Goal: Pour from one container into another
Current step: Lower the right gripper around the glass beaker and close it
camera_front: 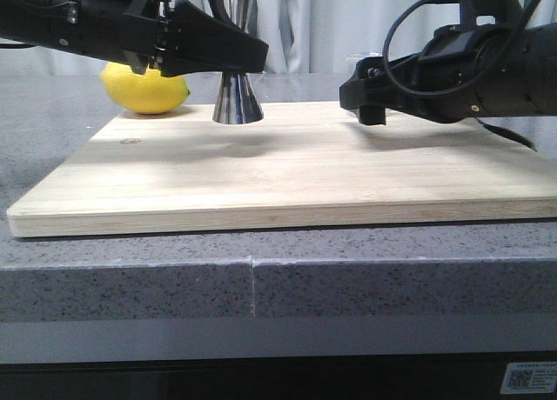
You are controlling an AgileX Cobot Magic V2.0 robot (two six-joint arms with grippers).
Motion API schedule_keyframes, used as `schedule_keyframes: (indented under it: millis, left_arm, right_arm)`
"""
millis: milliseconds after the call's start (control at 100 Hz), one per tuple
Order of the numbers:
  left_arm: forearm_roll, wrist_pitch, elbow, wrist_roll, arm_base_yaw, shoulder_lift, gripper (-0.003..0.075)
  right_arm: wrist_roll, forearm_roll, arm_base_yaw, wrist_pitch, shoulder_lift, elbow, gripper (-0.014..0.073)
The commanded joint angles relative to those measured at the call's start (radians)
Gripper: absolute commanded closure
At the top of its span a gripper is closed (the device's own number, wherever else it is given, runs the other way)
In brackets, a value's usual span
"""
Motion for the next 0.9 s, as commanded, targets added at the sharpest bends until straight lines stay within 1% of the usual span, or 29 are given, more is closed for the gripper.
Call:
schedule_keyframes:
  millis: [0,530,890]
  left_arm:
    - [-0.062,0.099,-0.028,-0.008,-0.009,-0.055,0.0739]
    - [-0.058,0.099,-0.028,-0.008,-0.009,-0.055,0.0739]
    - [-0.053,0.101,-0.028,-0.008,-0.009,-0.055,0.0739]
  right_arm:
    - [0.010,-0.019,0.000,-0.085,-0.026,-0.047,-0.0063]
    - [0.012,-0.036,0.000,-0.060,0.006,-0.132,-0.0063]
    - [0.012,-0.036,0.000,-0.076,0.048,-0.139,-0.0063]
